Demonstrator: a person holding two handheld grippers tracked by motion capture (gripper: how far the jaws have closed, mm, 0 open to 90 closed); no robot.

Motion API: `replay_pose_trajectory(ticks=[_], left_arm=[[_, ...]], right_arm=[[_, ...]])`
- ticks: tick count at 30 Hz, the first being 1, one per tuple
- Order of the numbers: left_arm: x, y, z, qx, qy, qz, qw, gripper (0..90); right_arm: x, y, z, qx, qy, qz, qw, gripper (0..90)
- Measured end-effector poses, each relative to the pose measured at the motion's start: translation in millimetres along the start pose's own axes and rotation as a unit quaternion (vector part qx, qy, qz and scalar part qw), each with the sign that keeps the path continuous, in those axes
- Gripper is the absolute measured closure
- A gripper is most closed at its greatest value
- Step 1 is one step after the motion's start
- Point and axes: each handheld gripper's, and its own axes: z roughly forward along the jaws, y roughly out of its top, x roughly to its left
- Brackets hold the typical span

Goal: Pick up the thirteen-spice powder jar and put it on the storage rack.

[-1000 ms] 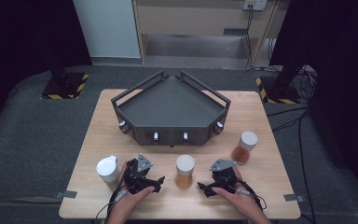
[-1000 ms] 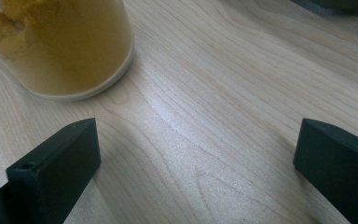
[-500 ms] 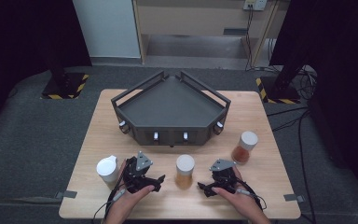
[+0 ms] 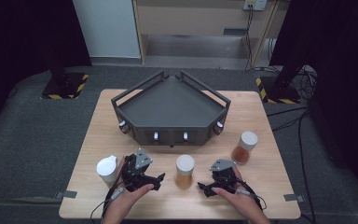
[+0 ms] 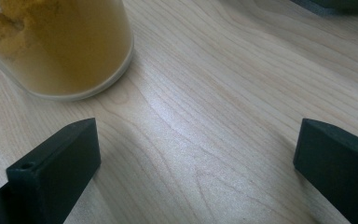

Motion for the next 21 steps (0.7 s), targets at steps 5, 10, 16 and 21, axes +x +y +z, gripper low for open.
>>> replay_pose_trajectory(ticks=[5, 10, 16, 21], left_arm=[[-0.7, 4.6, -5.3, -0.001, 0.003, 0.005, 1.0, 2.3], [0.1, 8.4, -9.3, -0.002, 0.004, 0.007, 1.0, 2.1], [3.9, 10.8, -16.5, -0.007, 0.01, 0.004, 0.9999, 1.8], [6.7, 12.2, -21.0, -0.005, 0.012, 0.006, 0.9999, 1.8]], right_arm=[[0.0, 0.0, 0.0, 0.0, 0.0, 0.0, 1.0, 0.6], [0.0, 0.0, 0.0, 0.0, 0.0, 0.0, 1.0, 0.6], [0.1, 0.0, 0.0, 0.0, 0.0, 0.0, 1.0, 0.6], [0.1, 0.0, 0.0, 0.0, 0.0, 0.0, 1.0, 0.6]])
